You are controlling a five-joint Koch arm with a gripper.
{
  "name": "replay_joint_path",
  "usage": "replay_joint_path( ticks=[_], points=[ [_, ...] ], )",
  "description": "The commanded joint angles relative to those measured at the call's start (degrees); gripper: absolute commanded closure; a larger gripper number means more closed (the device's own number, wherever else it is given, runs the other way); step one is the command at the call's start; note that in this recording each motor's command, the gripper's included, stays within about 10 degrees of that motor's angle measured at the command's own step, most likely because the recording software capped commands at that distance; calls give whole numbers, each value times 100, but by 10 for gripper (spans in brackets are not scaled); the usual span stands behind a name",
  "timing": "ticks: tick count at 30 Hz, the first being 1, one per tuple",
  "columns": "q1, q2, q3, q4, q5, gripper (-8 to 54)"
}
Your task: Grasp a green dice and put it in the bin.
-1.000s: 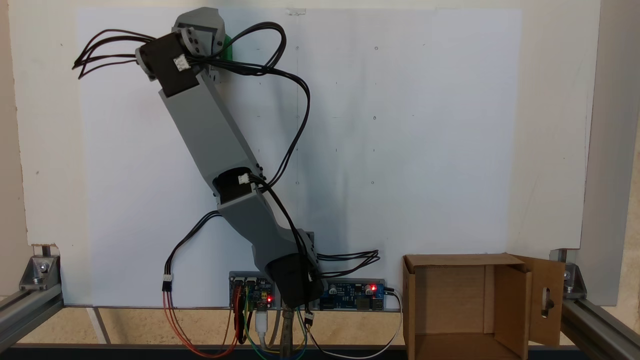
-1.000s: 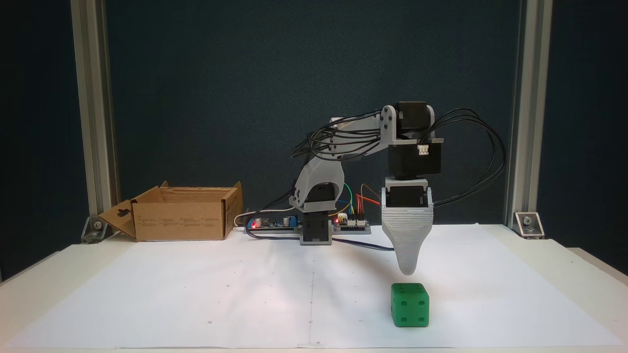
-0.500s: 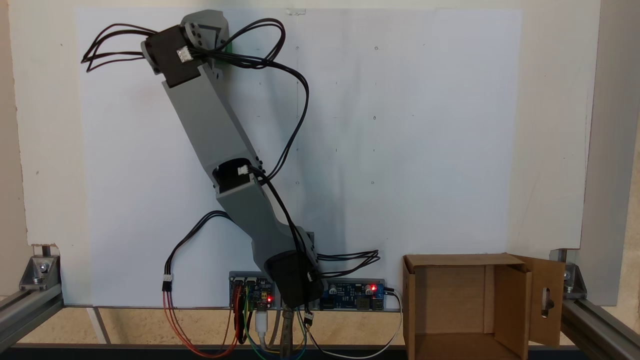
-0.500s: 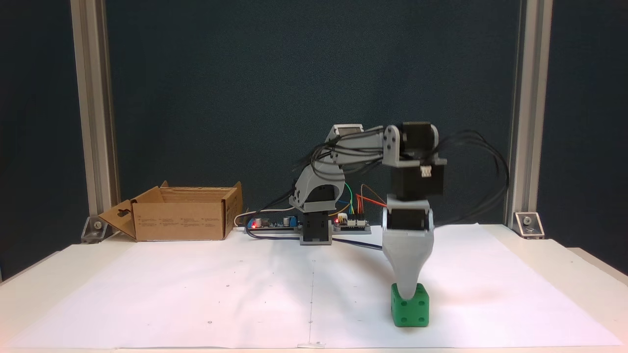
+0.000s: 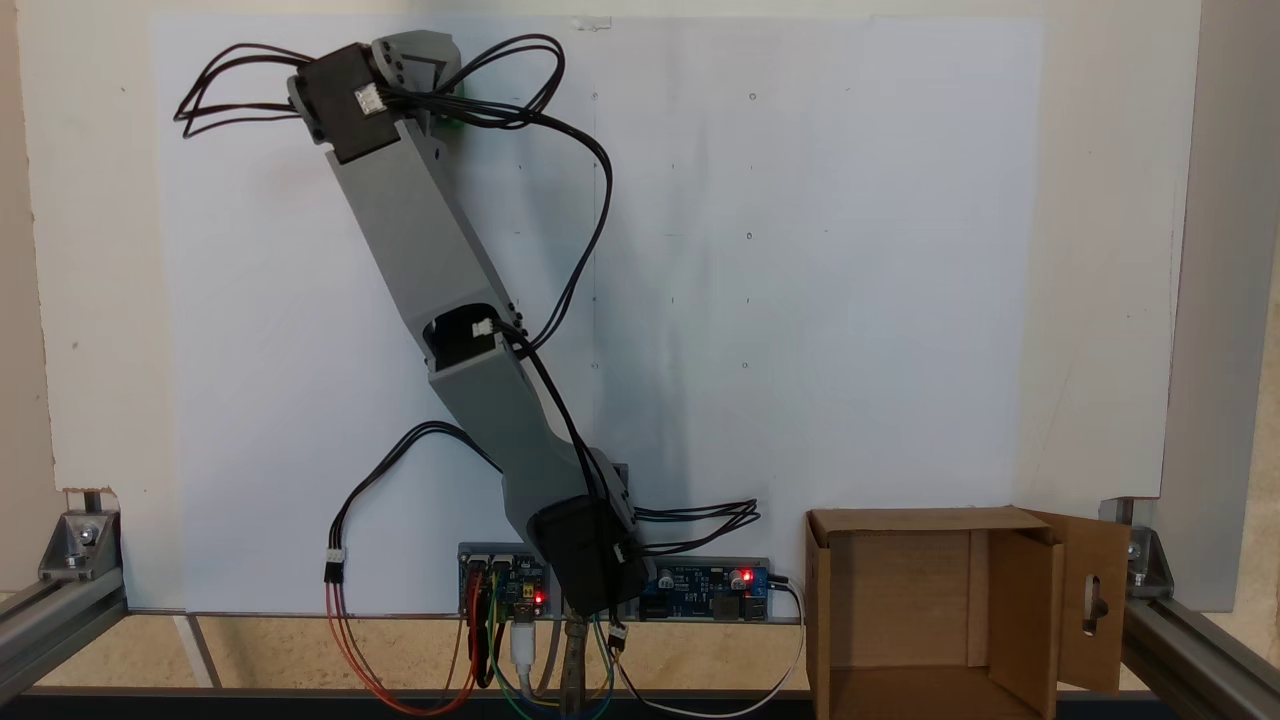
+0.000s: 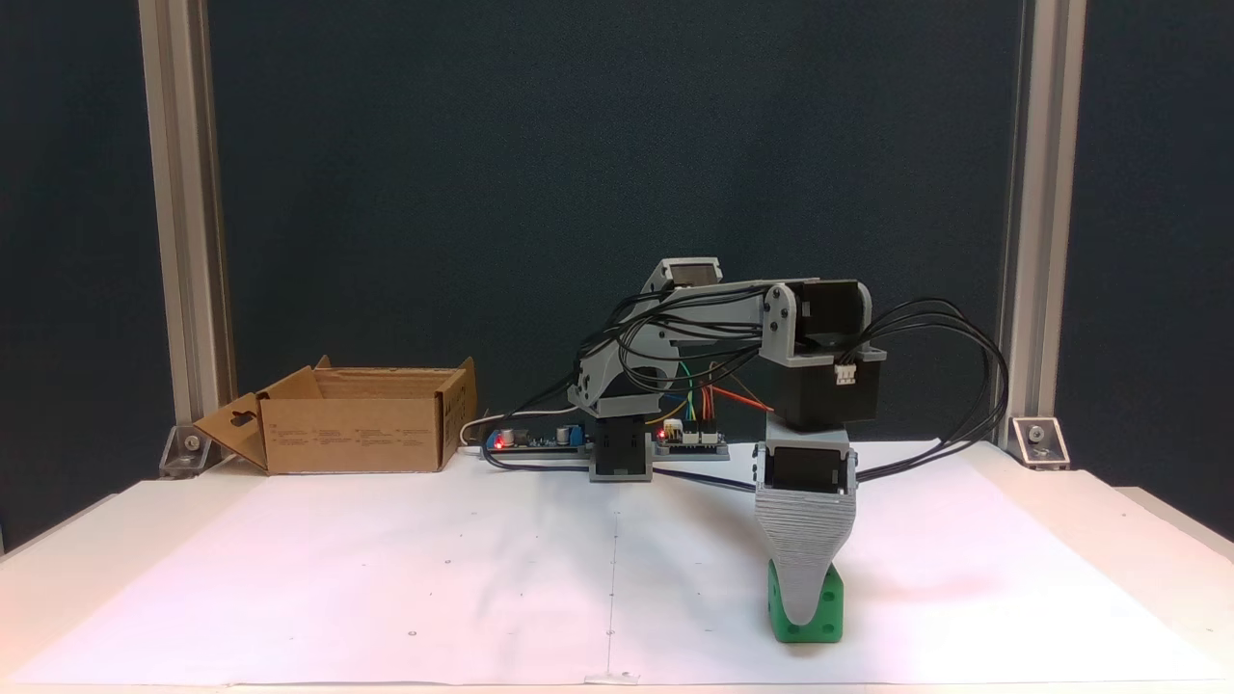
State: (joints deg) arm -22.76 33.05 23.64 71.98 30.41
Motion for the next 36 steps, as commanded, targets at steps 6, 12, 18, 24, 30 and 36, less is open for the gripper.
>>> replay_joint_path(
  ticks=[6, 12, 18, 24, 30, 36],
  points=[
    [-9, 18, -360, -132, 404, 58],
    [18, 9, -360, -149, 396, 91],
    [26, 0, -360, -185, 396, 137],
    [26, -62, -360, -281, 396, 138],
    [44, -70, -360, -343, 396, 277],
    [88, -70, -360, -387, 396, 340]
  ],
)
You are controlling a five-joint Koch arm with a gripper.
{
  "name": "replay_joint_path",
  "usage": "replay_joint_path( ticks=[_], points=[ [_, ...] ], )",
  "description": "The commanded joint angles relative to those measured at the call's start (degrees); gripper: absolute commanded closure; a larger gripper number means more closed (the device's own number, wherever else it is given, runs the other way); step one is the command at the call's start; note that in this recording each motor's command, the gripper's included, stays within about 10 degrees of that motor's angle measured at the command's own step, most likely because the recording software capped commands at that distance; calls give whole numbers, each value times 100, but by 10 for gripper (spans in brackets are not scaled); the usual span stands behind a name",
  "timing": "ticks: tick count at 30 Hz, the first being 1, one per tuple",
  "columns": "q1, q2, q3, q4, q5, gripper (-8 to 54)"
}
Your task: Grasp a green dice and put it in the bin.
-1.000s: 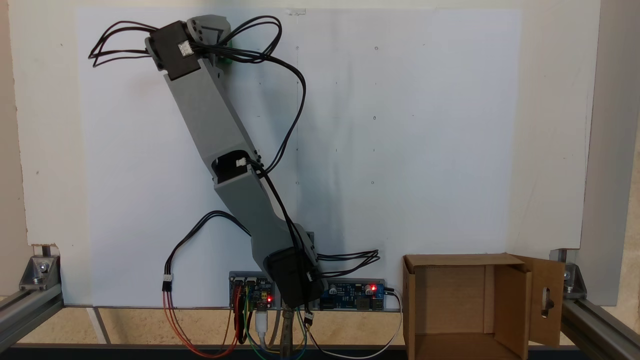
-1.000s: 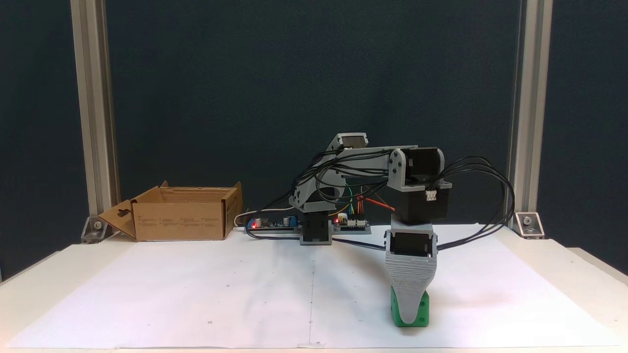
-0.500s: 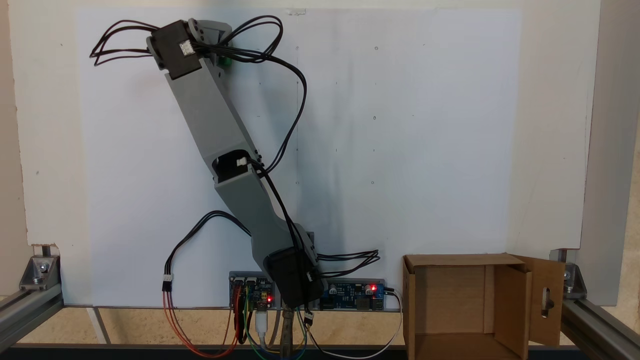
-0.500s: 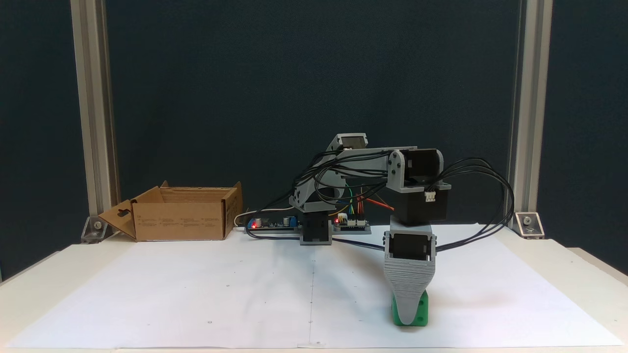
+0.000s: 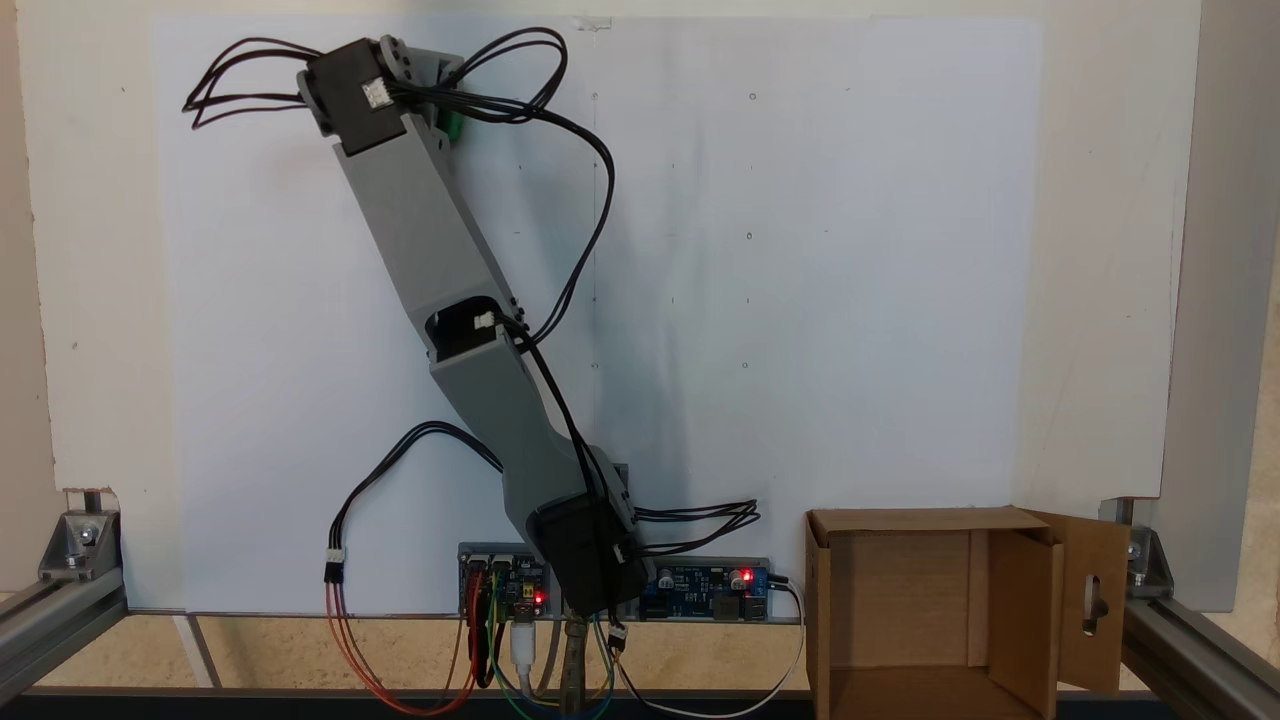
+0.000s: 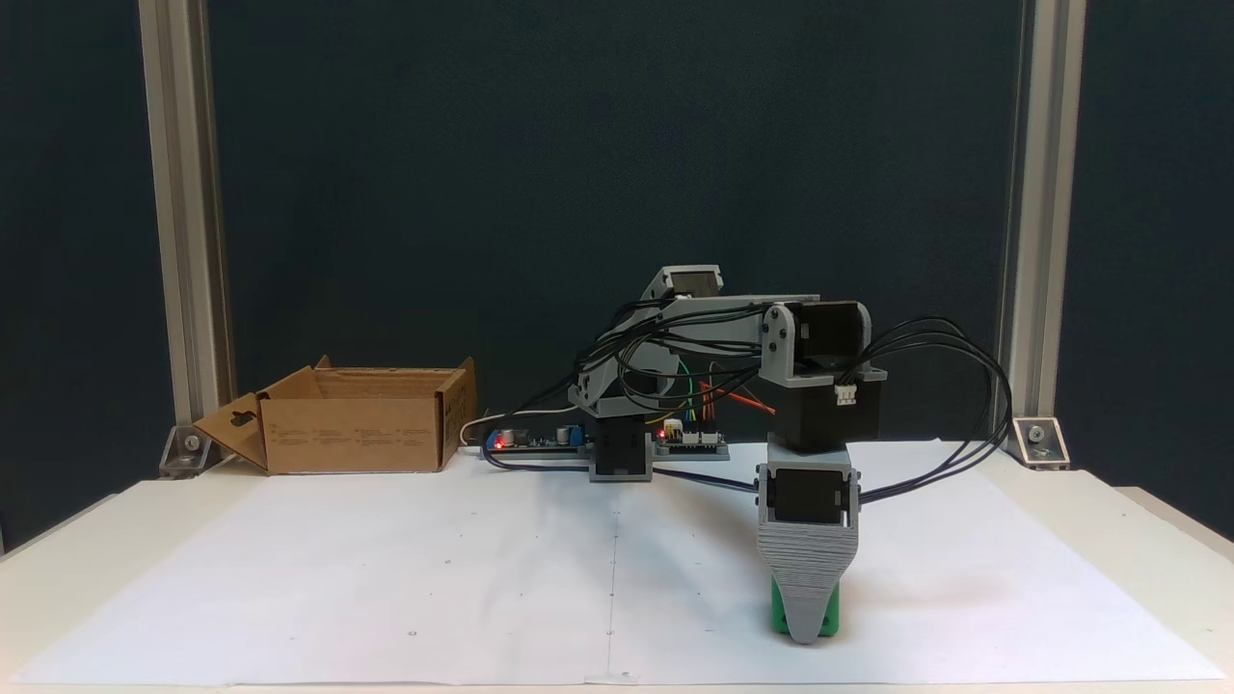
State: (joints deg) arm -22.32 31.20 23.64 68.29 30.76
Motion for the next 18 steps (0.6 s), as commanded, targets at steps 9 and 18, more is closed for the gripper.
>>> replay_joint_path(
  ticks=[9, 18],
  points=[
    [-97, 914, -360, 729, 360, 340],
    [-229, 2619, -316, 923, 360, 340]
  ],
)
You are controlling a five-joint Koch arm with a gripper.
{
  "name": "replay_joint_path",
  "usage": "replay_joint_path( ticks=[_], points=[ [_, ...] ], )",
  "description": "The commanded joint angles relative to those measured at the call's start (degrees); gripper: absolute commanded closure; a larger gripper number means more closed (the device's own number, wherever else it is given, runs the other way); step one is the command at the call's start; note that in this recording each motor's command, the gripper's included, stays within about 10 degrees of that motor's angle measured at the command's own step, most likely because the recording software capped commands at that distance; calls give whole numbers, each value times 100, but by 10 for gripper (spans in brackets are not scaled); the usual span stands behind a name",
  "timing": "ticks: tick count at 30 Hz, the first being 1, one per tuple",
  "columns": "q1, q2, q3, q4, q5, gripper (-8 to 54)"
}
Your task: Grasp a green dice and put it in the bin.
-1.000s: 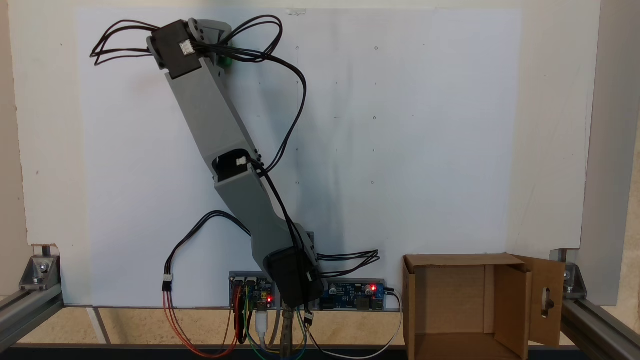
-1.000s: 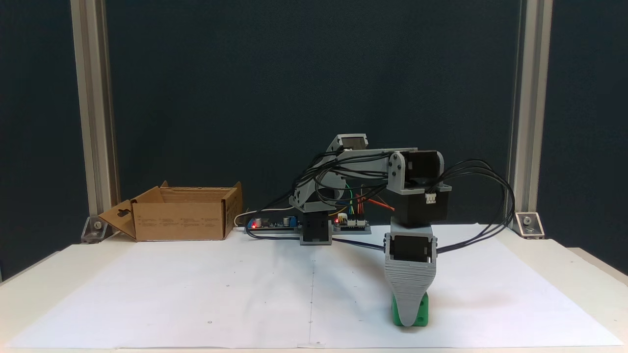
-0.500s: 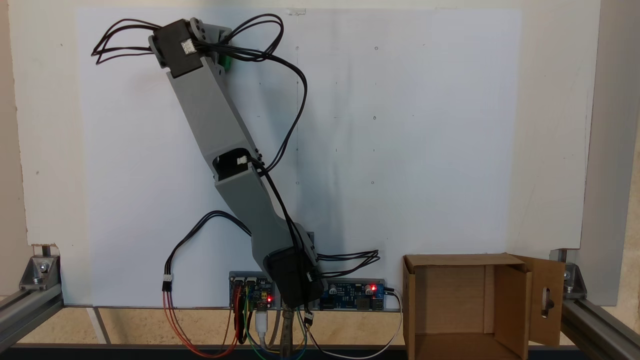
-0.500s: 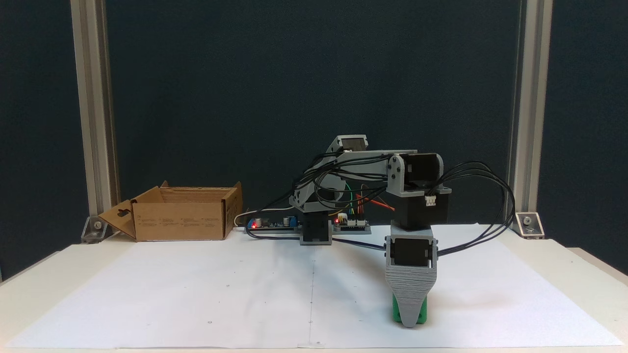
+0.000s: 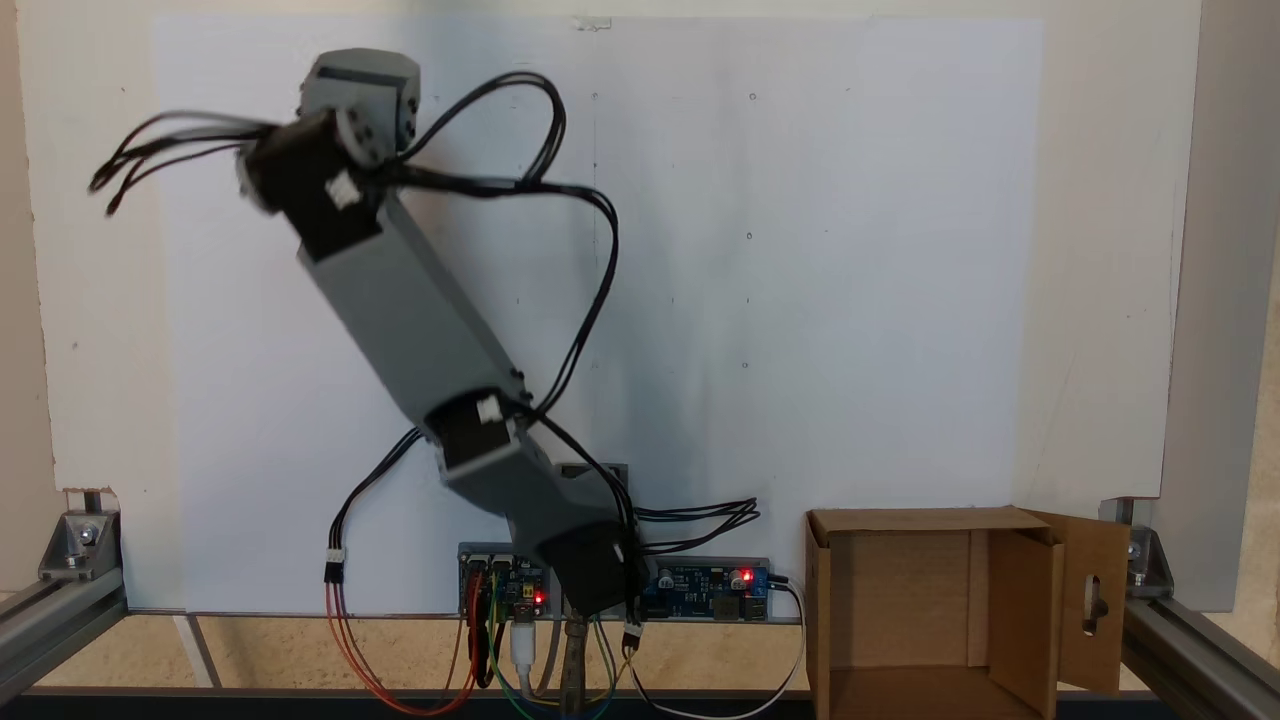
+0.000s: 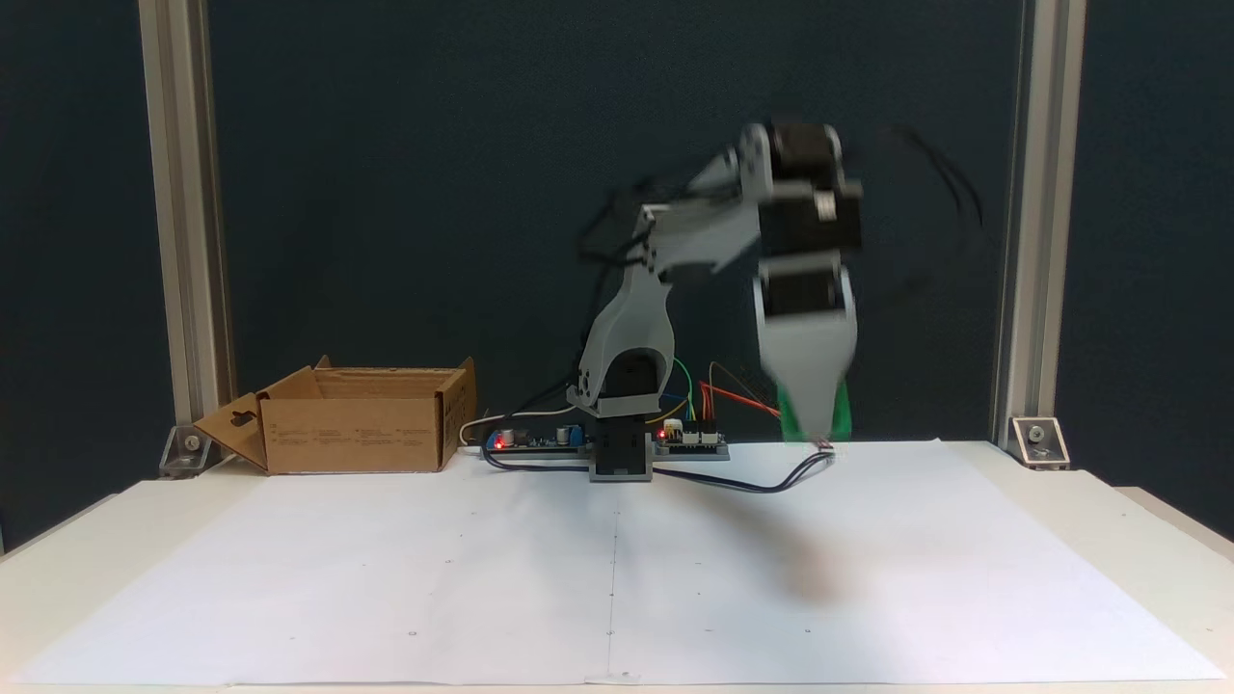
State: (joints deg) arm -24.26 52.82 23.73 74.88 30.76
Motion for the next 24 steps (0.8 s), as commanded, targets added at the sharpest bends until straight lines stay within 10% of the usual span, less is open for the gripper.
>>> replay_joint_path(
  ticks=[1, 24],
  points=[
    [-26, 563, -325, 264, 360, 340],
    [5423, 4342, 4482, -1978, -2898, 340]
  ],
)
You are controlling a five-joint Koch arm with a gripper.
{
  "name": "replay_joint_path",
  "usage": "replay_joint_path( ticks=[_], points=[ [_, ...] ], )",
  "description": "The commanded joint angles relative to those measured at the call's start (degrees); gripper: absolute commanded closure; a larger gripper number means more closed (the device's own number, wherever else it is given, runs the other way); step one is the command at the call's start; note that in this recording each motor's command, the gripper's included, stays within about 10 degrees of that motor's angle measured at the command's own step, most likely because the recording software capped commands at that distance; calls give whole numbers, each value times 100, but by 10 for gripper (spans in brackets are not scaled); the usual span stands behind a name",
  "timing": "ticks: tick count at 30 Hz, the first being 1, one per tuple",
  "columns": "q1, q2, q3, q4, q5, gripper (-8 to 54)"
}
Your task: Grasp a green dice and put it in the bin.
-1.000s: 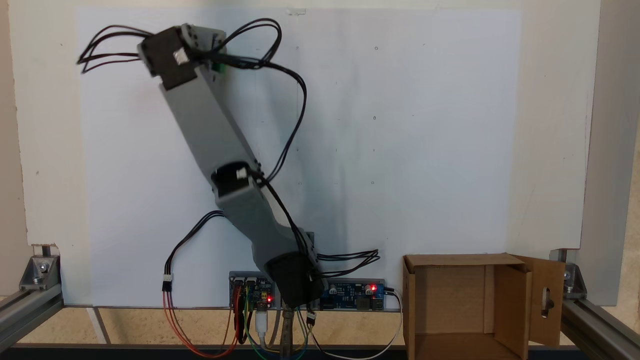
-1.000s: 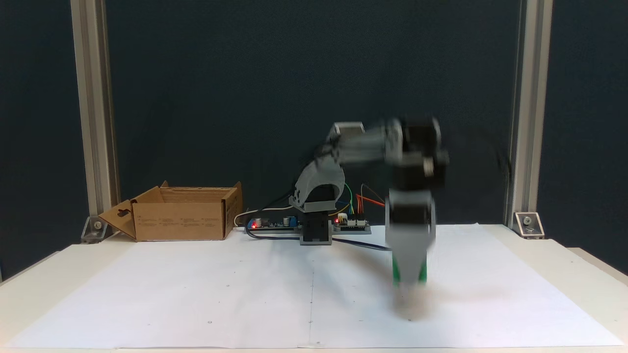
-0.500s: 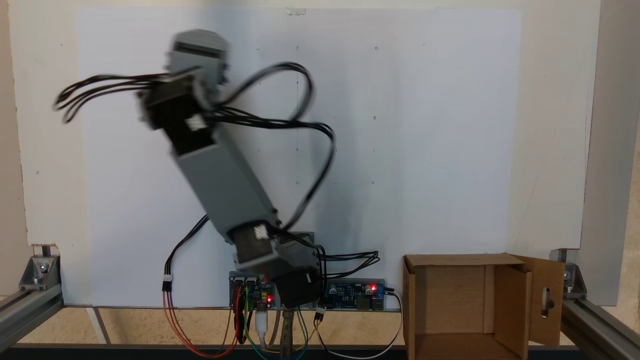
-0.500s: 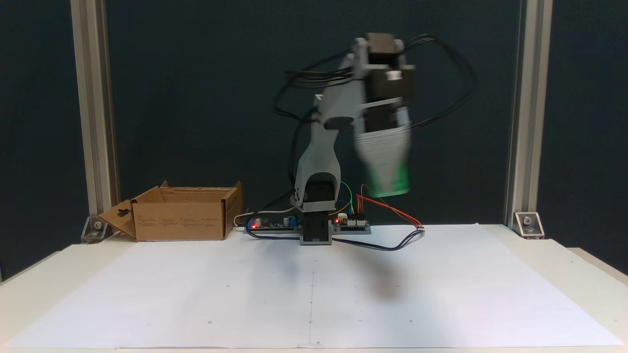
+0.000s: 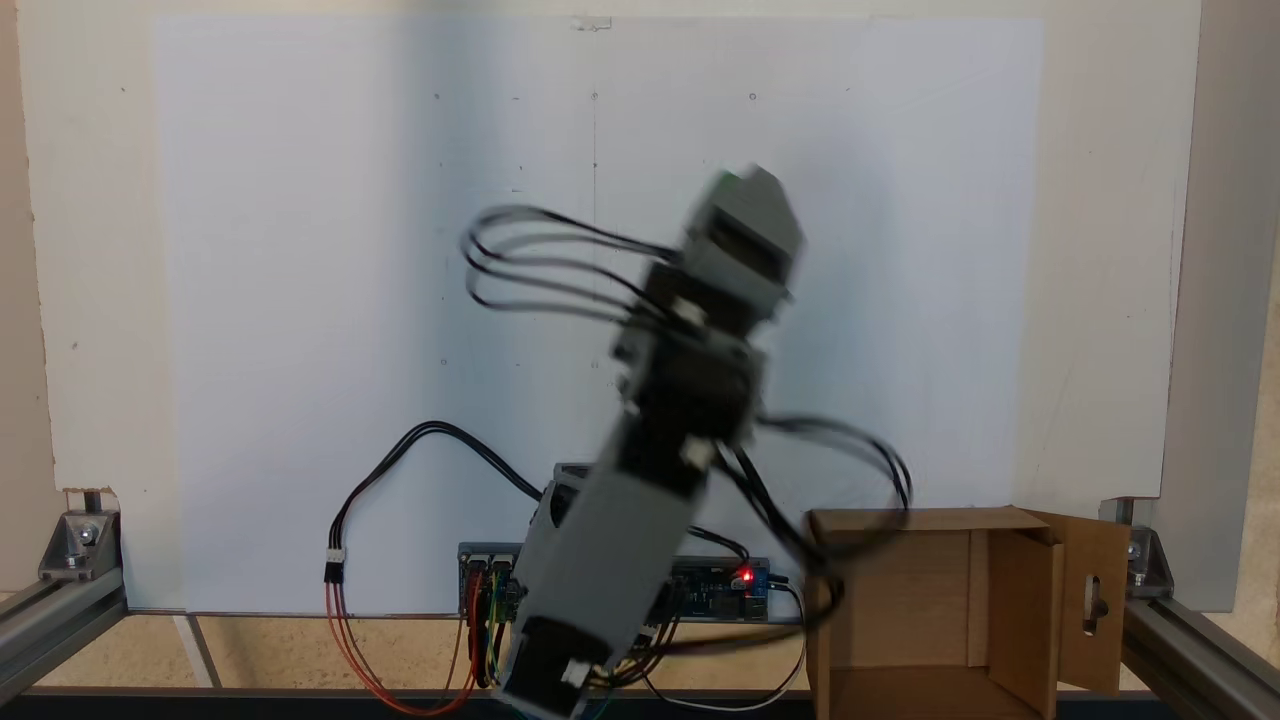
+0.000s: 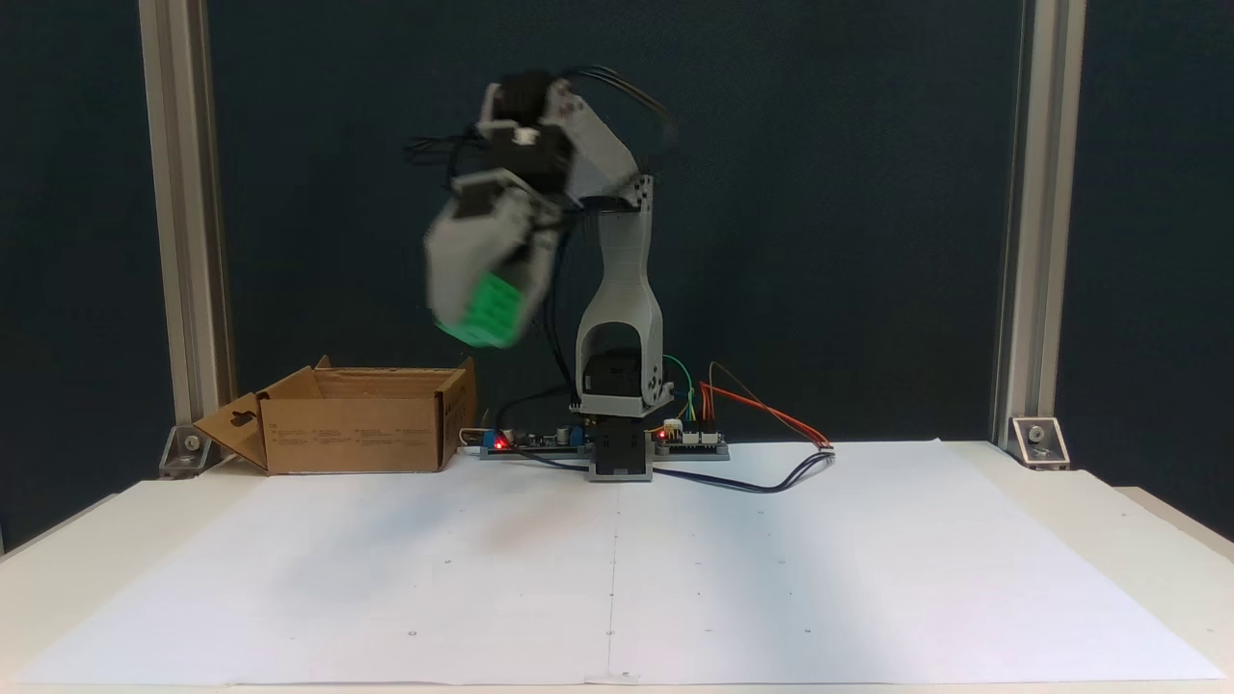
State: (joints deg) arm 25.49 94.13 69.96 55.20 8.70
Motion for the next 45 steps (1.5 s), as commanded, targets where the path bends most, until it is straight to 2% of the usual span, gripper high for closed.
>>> replay_joint_path(
  ticks=[1, 5, 14, 24, 28, 29, 31, 34, 35, 38, 45],
  points=[
    [914, 220, -141, 18, -930, 340],
    [2503, 211, -141, 193, -1811, 340],
    [5783, -62, -158, 431, -2602, 340],
    [7471, -1564, -158, 360, -3727, 340],
    [7708, -2004, -158, 149, -3858, 340],
    [7734, -2039, -158, 79, -3858, 326],
    [7752, -2127, -149, 53, -3841, 158],
    [7761, -2171, -149, 18, -3832, 47],
    [7770, -2171, -149, 0, -3814, 30],
    [7770, -2048, -167, -193, -3639, 30],
    [6354, -729, -325, -290, -2153, 30]
  ],
)
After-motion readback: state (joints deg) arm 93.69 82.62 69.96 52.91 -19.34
